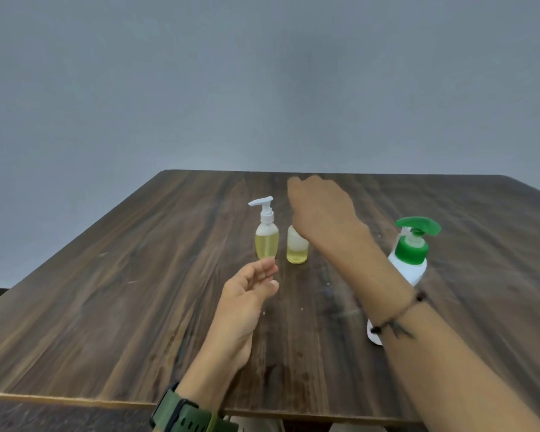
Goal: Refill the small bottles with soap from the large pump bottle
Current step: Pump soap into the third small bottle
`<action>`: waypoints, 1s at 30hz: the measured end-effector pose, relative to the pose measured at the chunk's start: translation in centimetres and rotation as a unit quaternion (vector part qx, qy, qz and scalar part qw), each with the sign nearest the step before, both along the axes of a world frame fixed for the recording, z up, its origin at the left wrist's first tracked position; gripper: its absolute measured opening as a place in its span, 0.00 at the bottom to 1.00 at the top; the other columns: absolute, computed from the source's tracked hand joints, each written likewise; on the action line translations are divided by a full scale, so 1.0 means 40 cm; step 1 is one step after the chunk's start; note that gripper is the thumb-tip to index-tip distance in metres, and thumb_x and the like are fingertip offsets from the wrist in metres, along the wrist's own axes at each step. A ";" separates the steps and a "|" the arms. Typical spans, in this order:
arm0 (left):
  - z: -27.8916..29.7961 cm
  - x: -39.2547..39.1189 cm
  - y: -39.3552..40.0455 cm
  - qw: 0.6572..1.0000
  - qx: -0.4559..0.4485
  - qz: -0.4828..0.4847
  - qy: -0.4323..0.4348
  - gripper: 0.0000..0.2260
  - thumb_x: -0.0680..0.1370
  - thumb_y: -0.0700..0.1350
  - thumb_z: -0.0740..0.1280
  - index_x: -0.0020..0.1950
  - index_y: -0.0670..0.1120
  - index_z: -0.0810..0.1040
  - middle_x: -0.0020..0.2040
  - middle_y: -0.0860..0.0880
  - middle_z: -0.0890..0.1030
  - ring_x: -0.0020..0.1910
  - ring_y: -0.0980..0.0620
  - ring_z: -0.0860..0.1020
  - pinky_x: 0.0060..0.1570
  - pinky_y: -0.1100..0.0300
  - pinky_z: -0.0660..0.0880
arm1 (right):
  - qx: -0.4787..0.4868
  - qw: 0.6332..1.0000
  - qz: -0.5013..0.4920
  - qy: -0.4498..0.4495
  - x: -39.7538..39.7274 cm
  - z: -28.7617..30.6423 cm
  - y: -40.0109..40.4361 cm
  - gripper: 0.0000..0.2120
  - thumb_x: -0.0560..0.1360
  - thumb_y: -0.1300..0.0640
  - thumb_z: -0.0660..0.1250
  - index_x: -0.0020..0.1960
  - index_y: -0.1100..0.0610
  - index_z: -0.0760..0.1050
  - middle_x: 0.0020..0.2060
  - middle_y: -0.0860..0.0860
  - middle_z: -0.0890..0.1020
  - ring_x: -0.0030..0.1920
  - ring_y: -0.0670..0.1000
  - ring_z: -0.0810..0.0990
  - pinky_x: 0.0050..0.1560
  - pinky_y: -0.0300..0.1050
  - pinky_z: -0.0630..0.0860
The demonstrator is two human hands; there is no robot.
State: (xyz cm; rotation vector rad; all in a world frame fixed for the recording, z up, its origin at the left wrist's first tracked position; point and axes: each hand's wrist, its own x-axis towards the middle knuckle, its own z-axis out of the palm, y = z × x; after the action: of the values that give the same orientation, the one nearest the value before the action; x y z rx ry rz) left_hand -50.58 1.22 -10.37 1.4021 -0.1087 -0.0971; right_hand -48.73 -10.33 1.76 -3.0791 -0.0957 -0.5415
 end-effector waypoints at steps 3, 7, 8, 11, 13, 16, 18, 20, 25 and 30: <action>0.012 0.003 -0.033 1.000 0.001 -0.024 -0.003 0.14 0.75 0.32 0.63 0.55 0.48 0.78 0.54 0.49 0.81 0.56 0.56 0.78 0.56 0.63 0.72 | -0.011 0.995 0.012 -0.094 -0.065 0.088 -0.037 0.05 0.74 0.64 0.60 0.50 0.60 0.71 0.40 0.57 0.69 0.43 0.60 0.71 0.40 0.44 0.63; 0.054 0.017 -0.117 0.997 0.010 -0.071 -0.030 0.14 0.74 0.30 0.62 0.54 0.45 0.77 0.53 0.47 0.81 0.56 0.53 0.78 0.55 0.64 0.73 | 0.015 0.994 -0.010 -0.109 -0.044 0.153 -0.166 0.08 0.71 0.65 0.62 0.49 0.62 0.76 0.46 0.62 0.78 0.47 0.63 0.77 0.43 0.46 0.71; 0.068 0.024 -0.145 0.995 0.014 -0.086 -0.040 0.14 0.74 0.30 0.62 0.55 0.44 0.77 0.53 0.47 0.81 0.56 0.53 0.77 0.55 0.65 0.74 | 0.027 0.995 -0.027 -0.093 -0.033 0.153 -0.205 0.07 0.70 0.65 0.63 0.47 0.62 0.77 0.44 0.61 0.78 0.43 0.62 0.77 0.43 0.46 0.74; 0.109 0.050 -0.232 0.989 0.037 -0.127 -0.062 0.15 0.74 0.28 0.61 0.58 0.38 0.75 0.52 0.44 0.79 0.54 0.51 0.77 0.48 0.70 0.75 | 0.058 0.995 -0.085 -0.009 0.004 0.121 -0.312 0.04 0.69 0.66 0.64 0.42 0.63 0.78 0.40 0.61 0.80 0.34 0.59 0.80 0.42 0.52 0.82; 0.125 0.071 -0.283 0.987 0.049 -0.143 -0.061 0.15 0.74 0.28 0.62 0.59 0.37 0.75 0.53 0.42 0.80 0.54 0.50 0.77 0.51 0.66 0.75 | 0.060 0.991 -0.110 0.045 0.021 0.076 -0.368 0.04 0.70 0.63 0.67 0.42 0.63 0.78 0.40 0.60 0.81 0.33 0.58 0.82 0.40 0.51 0.82; 0.122 0.096 -0.338 0.985 0.065 -0.152 -0.047 0.14 0.73 0.29 0.62 0.59 0.35 0.75 0.52 0.41 0.80 0.52 0.48 0.78 0.53 0.61 0.74 | 0.058 0.985 -0.125 0.107 0.034 -0.005 -0.424 0.10 0.71 0.55 0.69 0.47 0.62 0.78 0.44 0.59 0.81 0.34 0.57 0.81 0.39 0.47 0.80; 0.109 0.102 -0.359 0.984 0.065 -0.161 -0.030 0.14 0.73 0.29 0.63 0.57 0.35 0.76 0.52 0.40 0.81 0.50 0.48 0.78 0.51 0.60 0.75 | 0.073 0.981 -0.123 0.127 0.042 -0.053 -0.447 0.14 0.71 0.54 0.68 0.52 0.61 0.77 0.49 0.59 0.81 0.35 0.56 0.79 0.39 0.47 0.78; 0.096 0.099 -0.367 0.983 0.078 -0.165 -0.015 0.12 0.74 0.31 0.64 0.56 0.36 0.77 0.50 0.42 0.82 0.46 0.51 0.79 0.44 0.65 0.76 | 0.097 0.980 -0.113 0.130 0.050 -0.087 -0.459 0.09 0.71 0.55 0.67 0.48 0.59 0.77 0.46 0.57 0.80 0.34 0.54 0.78 0.34 0.42 0.74; 0.081 0.105 -0.345 0.984 0.107 -0.139 -0.022 0.14 0.74 0.31 0.64 0.59 0.37 0.75 0.54 0.40 0.80 0.52 0.49 0.78 0.50 0.62 0.75 | 0.104 0.991 -0.056 0.062 0.064 -0.074 -0.443 0.05 0.69 0.61 0.68 0.44 0.60 0.80 0.38 0.54 0.80 0.45 0.57 0.80 0.40 0.42 0.71; 0.157 0.101 -0.275 0.971 0.156 -0.052 -0.171 0.17 0.73 0.38 0.69 0.61 0.44 0.73 0.53 0.49 0.78 0.53 0.53 0.76 0.56 0.61 0.73 | 0.096 0.993 0.067 -0.011 0.042 0.093 -0.329 0.09 0.68 0.58 0.71 0.46 0.60 0.80 0.28 0.43 0.68 0.30 0.43 0.67 0.30 0.32 0.64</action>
State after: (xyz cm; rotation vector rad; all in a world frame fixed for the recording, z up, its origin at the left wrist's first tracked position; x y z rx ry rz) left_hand -46.55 -9.76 -4.07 1.7180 -0.4712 0.0452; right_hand -47.05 -23.50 5.49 -2.8554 -0.2350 -0.5429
